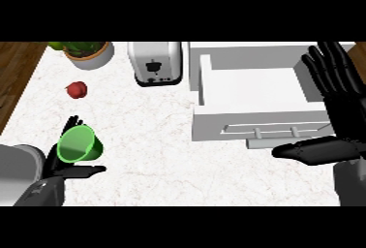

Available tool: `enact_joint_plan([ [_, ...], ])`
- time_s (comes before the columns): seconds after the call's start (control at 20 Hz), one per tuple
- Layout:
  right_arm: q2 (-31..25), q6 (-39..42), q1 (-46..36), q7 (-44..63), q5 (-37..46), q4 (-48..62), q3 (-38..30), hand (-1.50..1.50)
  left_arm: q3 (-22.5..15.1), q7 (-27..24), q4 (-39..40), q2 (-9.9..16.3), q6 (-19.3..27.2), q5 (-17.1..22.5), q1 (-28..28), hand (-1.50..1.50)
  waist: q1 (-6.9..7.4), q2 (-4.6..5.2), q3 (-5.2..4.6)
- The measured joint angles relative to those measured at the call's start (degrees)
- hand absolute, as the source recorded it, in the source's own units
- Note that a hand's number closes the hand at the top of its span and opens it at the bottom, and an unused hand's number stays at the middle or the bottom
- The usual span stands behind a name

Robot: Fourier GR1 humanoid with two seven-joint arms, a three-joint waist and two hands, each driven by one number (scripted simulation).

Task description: Pick up the cup, place it into the drawer and close the drawer

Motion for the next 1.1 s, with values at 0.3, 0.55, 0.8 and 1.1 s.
enact_joint_plan([
  [0.3,-1.2,0.8,-0.4,0.6,-0.9,0.1,-1.1,-1.5,-0.1,-1.5,-2.5,-0.9,-0.6,0.3,-0.8,1.5,0.05,-0.02,-0.01],
  [0.55,-1.1,0.6,-0.6,0.7,-0.6,0.2,-1.1,-1.5,0.9,-5.8,-4.6,-1.6,7.2,-0.2,-0.4,1.5,0.07,0.03,0.0],
  [0.8,-1.7,1.0,-0.7,1.0,-1.9,-0.2,-2.2,-1.5,3.6,-8.7,-5.6,-5.8,15.3,1.4,-0.9,1.5,0.19,-0.12,0.07],
  [1.1,-1.0,0.8,0.9,0.0,-1.0,-0.3,-1.7,-1.5,4.5,-8.8,-8.2,-9.0,13.6,3.5,-3.9,1.5,0.76,-0.45,0.17],
])
